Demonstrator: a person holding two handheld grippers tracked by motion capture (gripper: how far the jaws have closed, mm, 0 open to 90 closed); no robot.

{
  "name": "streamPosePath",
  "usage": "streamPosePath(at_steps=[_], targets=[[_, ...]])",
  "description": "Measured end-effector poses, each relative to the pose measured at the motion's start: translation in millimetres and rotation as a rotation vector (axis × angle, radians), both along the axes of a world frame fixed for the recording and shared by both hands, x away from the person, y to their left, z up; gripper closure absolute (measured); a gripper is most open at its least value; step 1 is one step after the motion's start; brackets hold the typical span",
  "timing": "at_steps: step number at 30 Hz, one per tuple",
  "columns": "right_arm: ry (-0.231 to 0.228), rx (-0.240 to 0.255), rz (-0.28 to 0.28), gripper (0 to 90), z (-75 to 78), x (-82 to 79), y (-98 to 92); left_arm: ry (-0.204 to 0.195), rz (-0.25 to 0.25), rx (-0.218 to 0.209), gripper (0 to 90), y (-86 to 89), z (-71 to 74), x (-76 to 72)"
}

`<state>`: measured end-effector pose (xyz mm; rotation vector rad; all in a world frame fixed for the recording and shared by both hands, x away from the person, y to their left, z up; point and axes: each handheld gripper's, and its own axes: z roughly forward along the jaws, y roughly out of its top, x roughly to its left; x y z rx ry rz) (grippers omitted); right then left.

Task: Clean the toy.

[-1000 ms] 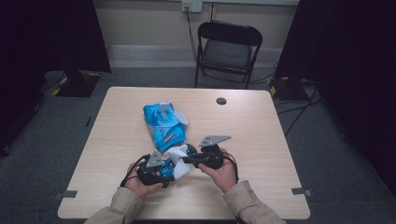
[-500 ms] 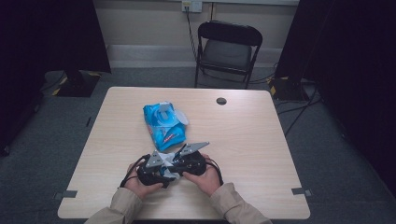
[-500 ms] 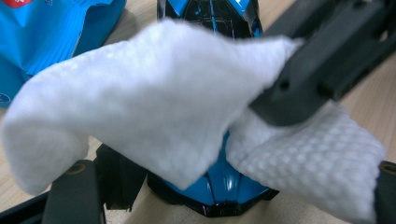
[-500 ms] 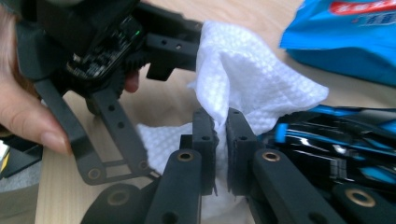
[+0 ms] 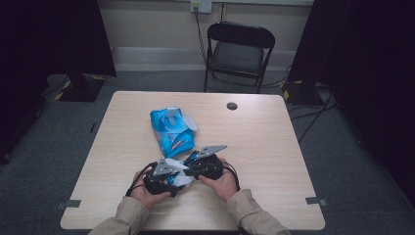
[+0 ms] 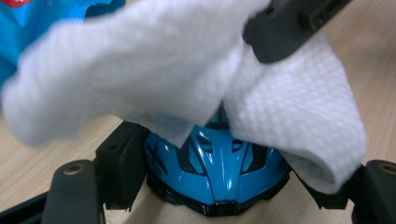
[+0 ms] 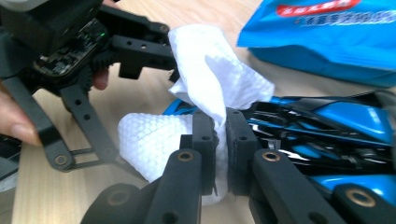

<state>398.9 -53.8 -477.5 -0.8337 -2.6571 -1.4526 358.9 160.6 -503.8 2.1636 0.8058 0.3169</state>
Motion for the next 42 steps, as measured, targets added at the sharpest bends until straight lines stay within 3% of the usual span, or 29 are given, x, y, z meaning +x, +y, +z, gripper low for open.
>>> streamPosePath(at_steps=[5,12,17,19,24,31,37,39,42], targets=[[-0.016,-0.018,-0.001,84.8,2.2,0.9,-1.1,-0.001,0.0,0.0,25.5,0.0,0.0,-0.1],[-0.011,0.004,0.008,84.7,9.0,0.3,-3.6,-0.001,0.0,0.001,25.4,0.0,0.0,-0.1],[0.004,0.006,0.053,84.8,14.3,-2.0,-4.3,0.0,0.001,0.0,25.4,0.1,0.0,0.0],[-0.006,-0.018,0.077,84.7,19.3,-6.0,-4.9,0.0,0.001,-0.001,25.4,0.0,0.0,0.0],[-0.011,0.001,0.11,84.5,28.3,-16.2,-12.4,0.0,0.001,-0.001,25.4,-0.1,0.0,-0.1],[0.02,0.006,0.168,84.4,35.2,-22.8,-17.7,0.0,0.003,-0.001,25.4,-0.2,0.0,-0.2],[0.078,-0.026,0.156,84.2,16.8,-12.4,-2.2,0.0,0.001,0.0,25.4,0.0,0.0,-0.1],[0.077,-0.044,0.147,84.1,10.2,-8.2,4.4,0.0,0.001,-0.001,25.4,-0.1,-0.1,-0.1],[0.07,-0.029,0.128,84.1,5.0,-3.4,12.0,0.0,0.001,-0.001,25.4,-0.1,-0.1,-0.2]])
